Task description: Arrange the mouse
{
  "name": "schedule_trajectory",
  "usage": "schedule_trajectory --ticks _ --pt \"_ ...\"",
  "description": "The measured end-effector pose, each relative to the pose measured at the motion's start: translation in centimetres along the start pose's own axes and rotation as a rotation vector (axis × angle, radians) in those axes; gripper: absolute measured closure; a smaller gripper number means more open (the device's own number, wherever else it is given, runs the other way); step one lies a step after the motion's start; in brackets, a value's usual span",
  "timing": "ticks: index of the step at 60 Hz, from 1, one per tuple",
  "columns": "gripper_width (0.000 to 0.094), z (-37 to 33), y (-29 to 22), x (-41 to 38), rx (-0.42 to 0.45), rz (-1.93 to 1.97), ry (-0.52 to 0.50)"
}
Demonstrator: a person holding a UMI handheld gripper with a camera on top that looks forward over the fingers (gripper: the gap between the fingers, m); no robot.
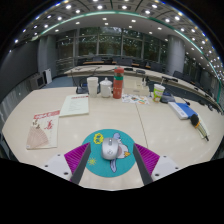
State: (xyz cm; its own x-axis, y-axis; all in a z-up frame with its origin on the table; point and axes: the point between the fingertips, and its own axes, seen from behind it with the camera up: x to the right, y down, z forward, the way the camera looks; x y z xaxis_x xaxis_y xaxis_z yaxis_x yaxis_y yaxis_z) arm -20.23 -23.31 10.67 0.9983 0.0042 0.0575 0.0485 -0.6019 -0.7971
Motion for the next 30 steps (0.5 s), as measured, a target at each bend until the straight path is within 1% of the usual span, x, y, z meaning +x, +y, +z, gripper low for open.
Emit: schedule_trajectory --ticks 9,14,21,26,30 --pt "0.0081 -8.1 -1.2 -0.6 0.035 0.015 0.007" --pt "0.0080 -12.4 -1.0 -1.0 0.057 0.020 0.002" --pt "0.0080 -17.2 0.4 -1.3 0.074 0.008 0.004" --pt "0.0081 -19.7 2.0 -1.2 0.068 0.016 -0.001" --pt "0.0084 -21.3 2.9 -0.7 0.064 0.008 0.014"
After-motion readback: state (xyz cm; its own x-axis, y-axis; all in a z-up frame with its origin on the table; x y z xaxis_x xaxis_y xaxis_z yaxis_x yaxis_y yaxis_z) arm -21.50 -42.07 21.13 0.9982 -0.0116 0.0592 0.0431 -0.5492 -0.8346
